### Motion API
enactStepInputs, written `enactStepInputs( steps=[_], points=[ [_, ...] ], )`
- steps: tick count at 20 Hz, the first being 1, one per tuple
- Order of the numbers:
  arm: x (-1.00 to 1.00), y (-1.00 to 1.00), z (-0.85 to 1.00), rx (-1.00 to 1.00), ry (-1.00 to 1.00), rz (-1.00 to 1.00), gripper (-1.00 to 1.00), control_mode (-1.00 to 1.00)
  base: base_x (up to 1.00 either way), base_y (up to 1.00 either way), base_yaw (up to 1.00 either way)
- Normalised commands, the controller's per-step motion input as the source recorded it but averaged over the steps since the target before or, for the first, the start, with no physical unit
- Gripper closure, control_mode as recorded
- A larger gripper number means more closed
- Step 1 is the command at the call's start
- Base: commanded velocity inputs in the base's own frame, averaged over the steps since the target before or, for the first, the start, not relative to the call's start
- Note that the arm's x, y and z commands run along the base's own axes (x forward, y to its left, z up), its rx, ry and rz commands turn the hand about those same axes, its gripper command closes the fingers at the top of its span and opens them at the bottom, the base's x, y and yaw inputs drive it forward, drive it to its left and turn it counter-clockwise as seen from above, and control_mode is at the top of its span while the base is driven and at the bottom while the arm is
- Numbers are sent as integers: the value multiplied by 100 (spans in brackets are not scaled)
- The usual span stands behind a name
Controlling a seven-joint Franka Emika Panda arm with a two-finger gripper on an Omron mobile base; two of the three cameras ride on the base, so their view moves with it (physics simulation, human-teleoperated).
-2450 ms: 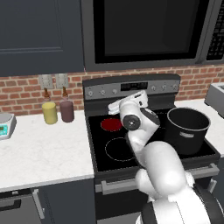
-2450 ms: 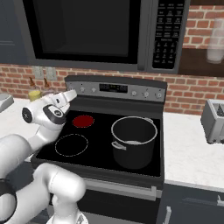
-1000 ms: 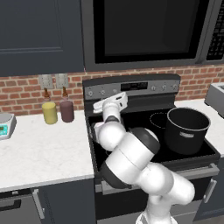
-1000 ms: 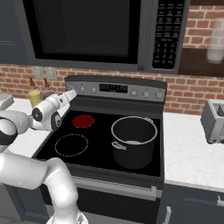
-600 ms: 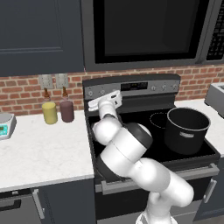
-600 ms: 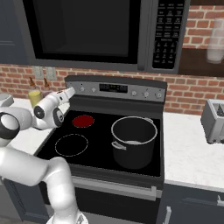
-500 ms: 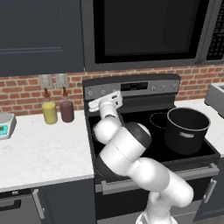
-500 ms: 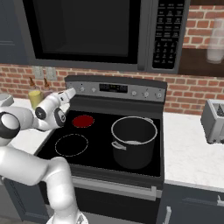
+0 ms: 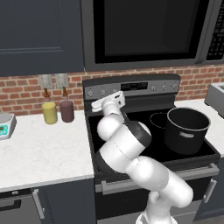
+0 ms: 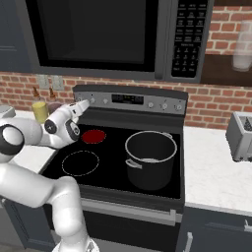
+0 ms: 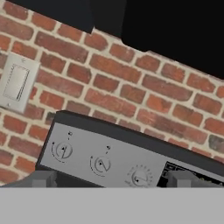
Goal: Turn off the rear left burner of the stove.
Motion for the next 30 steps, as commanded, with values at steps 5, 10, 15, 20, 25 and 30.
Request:
enactStepInputs(
  steps=[5,10,15,20,25,30],
  points=[
    [8,-21,-6,0,0,2,-100,-100,0,0,0],
    [13,-12,-7,0,0,3,-100,-100,0,0,0],
    [13,-2,-14,1,0,7,-100,-100,0,0,0],
    [7,0,-10,0,0,10,-100,-100,0,0,0],
    [8,0,-24,0,0,10,-100,-100,0,0,0],
    [6,-7,-25,0,0,9,-100,-100,0,0,0]
  ],
)
